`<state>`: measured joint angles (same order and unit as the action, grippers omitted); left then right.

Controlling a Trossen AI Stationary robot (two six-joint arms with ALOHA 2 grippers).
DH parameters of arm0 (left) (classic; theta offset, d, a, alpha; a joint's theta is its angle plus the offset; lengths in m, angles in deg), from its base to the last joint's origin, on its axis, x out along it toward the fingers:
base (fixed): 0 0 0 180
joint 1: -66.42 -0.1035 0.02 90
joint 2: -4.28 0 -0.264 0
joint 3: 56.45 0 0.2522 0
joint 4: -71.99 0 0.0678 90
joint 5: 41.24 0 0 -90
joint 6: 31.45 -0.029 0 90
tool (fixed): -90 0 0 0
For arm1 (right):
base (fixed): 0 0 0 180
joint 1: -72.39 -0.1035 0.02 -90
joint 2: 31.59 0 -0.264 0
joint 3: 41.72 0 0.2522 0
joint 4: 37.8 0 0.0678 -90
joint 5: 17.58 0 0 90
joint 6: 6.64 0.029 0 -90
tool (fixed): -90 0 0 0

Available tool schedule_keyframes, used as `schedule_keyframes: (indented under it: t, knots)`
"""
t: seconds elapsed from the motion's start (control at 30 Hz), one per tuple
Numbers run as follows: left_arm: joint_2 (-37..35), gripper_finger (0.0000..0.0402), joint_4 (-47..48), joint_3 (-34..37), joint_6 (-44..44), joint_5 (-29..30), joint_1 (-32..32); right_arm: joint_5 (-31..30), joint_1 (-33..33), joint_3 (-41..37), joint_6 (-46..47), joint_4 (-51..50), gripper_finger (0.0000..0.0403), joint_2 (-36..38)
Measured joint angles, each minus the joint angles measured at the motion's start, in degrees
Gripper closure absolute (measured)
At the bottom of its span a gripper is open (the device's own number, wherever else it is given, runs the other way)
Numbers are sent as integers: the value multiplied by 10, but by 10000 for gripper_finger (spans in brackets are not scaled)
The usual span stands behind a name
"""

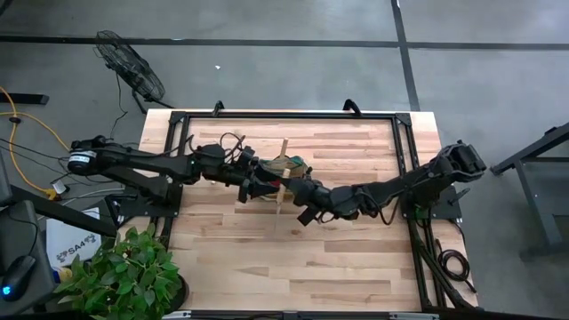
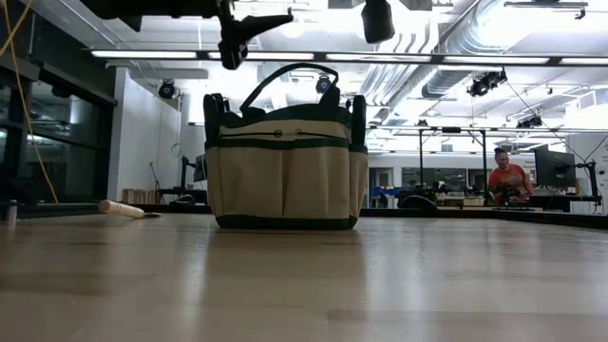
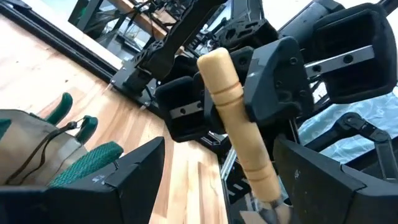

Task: Pick & Place Garden tools in Gardening bag
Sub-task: Put the right light brown trowel into the light brown gardening bag

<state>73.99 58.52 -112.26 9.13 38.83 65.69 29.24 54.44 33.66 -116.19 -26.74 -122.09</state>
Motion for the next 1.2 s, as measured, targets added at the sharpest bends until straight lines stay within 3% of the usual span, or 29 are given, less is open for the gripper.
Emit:
schedule_keyframes:
  t: [0.23,0.6,0.97,1.2]
  knots:
    - [23,107,-43,-1,0,-13,0,14,6,0,15,-1,342,0]
    - [64,116,-37,-34,2,-49,0,24,20,0,20,6,342,-20]
    - [68,258,-19,-39,0,-87,-1,-33,14,0,18,18,342,-22]
    - [68,328,10,-39,7,-90,-1,-30,14,0,17,9,342,-22]
